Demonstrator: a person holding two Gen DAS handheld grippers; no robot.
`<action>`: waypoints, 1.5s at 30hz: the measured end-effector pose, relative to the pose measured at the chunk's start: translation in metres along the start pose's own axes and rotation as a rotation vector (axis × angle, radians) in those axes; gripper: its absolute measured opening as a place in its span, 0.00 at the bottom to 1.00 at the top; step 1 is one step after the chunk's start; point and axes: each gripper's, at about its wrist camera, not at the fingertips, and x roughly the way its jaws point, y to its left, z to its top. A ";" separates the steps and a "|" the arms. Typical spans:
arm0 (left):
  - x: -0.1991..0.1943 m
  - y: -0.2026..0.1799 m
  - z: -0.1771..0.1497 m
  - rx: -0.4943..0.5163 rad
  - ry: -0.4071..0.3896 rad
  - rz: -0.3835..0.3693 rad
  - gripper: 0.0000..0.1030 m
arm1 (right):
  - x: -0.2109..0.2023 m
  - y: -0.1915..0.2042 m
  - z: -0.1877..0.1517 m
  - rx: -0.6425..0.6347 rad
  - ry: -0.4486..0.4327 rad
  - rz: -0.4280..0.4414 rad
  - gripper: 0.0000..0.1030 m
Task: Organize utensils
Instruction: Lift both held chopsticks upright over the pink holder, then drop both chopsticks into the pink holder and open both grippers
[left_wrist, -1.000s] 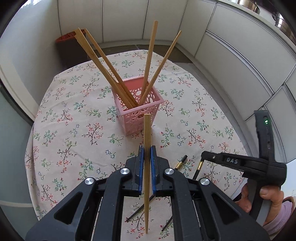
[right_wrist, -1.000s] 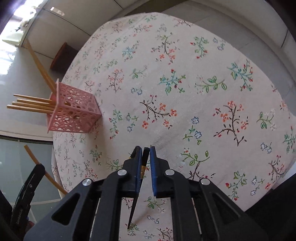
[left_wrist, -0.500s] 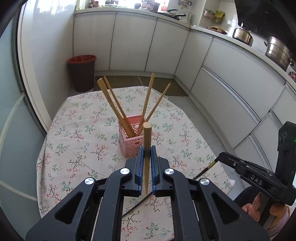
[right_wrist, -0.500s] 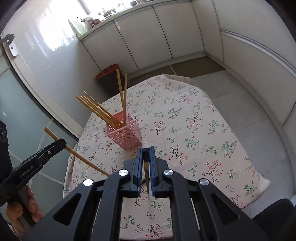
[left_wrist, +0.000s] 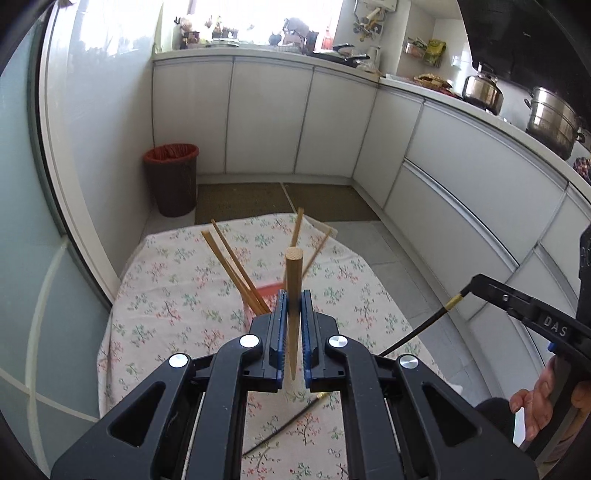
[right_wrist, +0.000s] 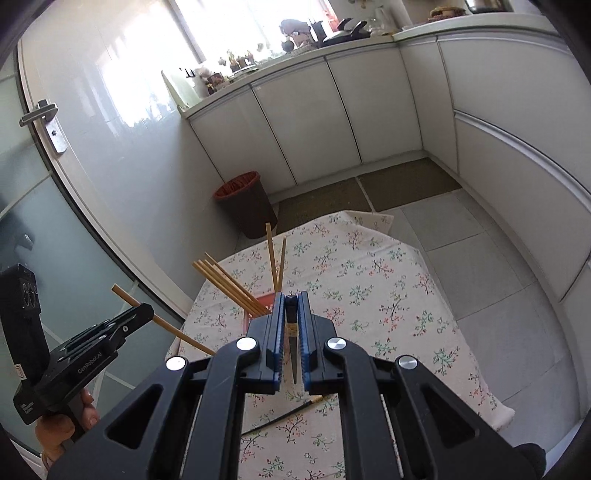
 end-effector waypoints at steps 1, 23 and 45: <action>-0.002 0.001 0.007 0.001 -0.015 0.014 0.06 | -0.002 0.002 0.006 -0.003 -0.011 0.004 0.07; 0.081 0.035 0.026 -0.113 -0.026 0.096 0.45 | 0.060 0.035 0.063 -0.006 -0.038 0.064 0.07; 0.042 0.098 0.012 -0.317 -0.148 0.185 0.63 | 0.152 0.057 0.036 -0.097 -0.003 -0.007 0.24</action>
